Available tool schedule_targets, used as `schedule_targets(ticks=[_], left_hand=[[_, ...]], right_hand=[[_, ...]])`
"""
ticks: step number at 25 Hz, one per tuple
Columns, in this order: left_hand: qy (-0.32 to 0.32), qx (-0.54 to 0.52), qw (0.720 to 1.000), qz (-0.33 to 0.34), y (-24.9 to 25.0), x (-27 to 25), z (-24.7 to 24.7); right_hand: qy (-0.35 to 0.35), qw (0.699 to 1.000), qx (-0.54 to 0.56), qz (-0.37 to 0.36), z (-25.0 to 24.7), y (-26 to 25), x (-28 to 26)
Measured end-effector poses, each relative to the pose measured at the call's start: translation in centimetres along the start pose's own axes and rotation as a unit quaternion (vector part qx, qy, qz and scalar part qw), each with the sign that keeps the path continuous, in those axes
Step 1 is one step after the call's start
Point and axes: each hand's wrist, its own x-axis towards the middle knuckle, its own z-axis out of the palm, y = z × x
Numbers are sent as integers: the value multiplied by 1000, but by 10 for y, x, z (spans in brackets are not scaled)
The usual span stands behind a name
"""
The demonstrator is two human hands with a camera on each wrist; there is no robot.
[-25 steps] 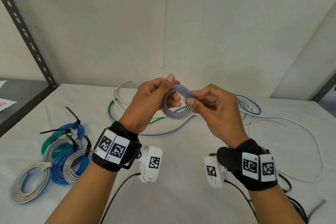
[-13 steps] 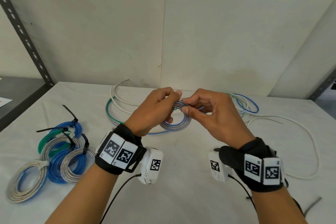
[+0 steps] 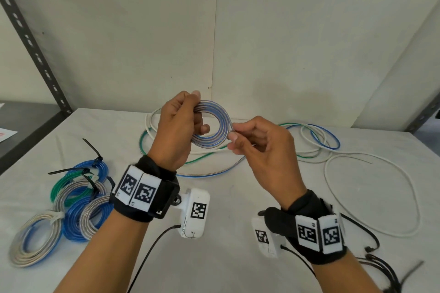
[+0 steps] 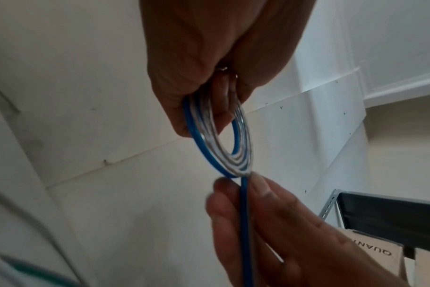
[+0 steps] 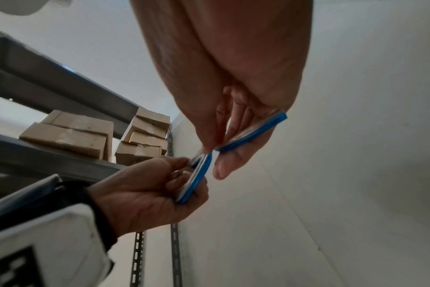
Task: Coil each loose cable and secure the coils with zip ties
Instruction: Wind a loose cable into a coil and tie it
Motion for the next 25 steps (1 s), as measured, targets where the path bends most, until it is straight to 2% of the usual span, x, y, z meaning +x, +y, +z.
schedule_targets(ticks=[4, 8, 10, 12, 15, 17, 22, 25], left_hand=[[13, -98, 995, -6, -7, -10, 16], [-4, -119, 993, -12, -17, -21, 30], [-41, -89, 994, -40, -14, -18, 27], [-86, 3, 994, -72, -8, -14, 21], [-171, 145, 969, -102, -8, -14, 15], [-204, 195, 955, -90, -12, -19, 15], [-173, 206, 963, -19, -11, -23, 16], [-132, 164, 978, -5, -4, -19, 12]], right_hand=[[67, 993, 100, 13, 17, -3, -6], [132, 983, 128, 0, 15, -1, -3], [119, 985, 125, 2, 2, -1, 4], [59, 995, 80, -6, -14, -1, 11], [-64, 997, -29, -17, -32, -2, 11], [-107, 990, -86, -24, -36, -4, 9], [-90, 991, -82, -59, -30, -7, 8], [-21, 998, -27, -49, -28, -6, 11]])
